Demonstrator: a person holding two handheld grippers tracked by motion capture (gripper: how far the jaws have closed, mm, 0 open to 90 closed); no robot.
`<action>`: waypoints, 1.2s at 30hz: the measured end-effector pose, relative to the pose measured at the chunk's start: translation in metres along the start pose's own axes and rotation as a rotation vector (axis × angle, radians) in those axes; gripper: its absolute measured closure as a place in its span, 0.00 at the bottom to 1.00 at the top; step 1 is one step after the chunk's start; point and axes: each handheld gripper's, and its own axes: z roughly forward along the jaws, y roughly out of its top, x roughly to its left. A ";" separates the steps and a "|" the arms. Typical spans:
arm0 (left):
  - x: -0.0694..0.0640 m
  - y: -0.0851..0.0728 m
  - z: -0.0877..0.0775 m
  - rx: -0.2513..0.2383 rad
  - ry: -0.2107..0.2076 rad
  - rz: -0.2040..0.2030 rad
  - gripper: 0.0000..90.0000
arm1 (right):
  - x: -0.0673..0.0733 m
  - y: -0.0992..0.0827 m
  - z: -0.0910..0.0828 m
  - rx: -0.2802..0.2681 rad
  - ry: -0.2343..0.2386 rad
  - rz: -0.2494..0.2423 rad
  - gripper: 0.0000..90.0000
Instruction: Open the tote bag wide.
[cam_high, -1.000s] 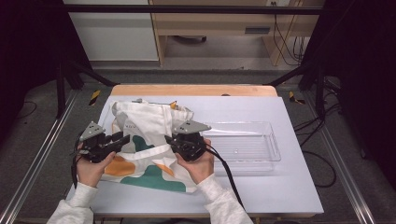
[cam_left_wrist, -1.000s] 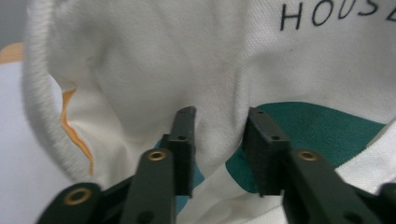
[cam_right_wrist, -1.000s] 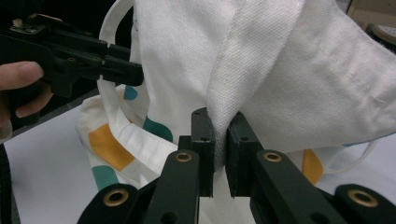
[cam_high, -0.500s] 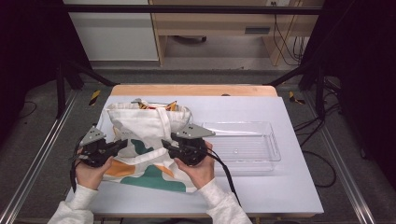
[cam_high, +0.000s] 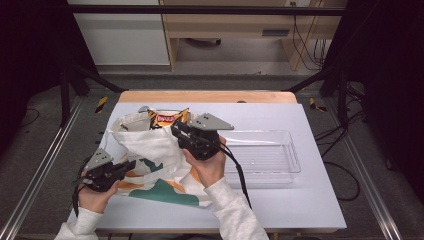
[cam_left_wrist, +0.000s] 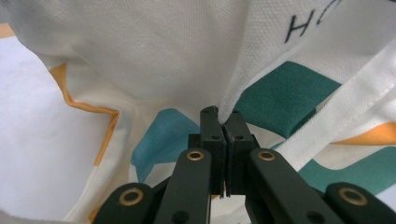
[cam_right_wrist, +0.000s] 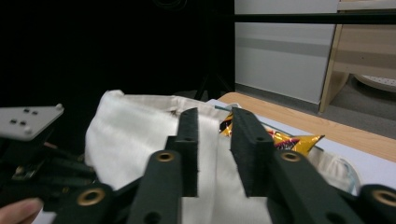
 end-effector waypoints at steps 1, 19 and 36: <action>-0.001 -0.001 0.000 0.003 -0.003 0.000 0.99 | 0.001 0.002 0.004 0.002 -0.001 0.000 0.89; -0.005 0.000 -0.033 -0.100 0.000 -0.022 0.89 | 0.020 -0.018 0.022 0.154 0.059 -0.044 1.00; -0.003 0.058 -0.041 -0.171 -0.001 -0.027 0.99 | 0.042 -0.068 0.015 0.211 0.118 -0.069 1.00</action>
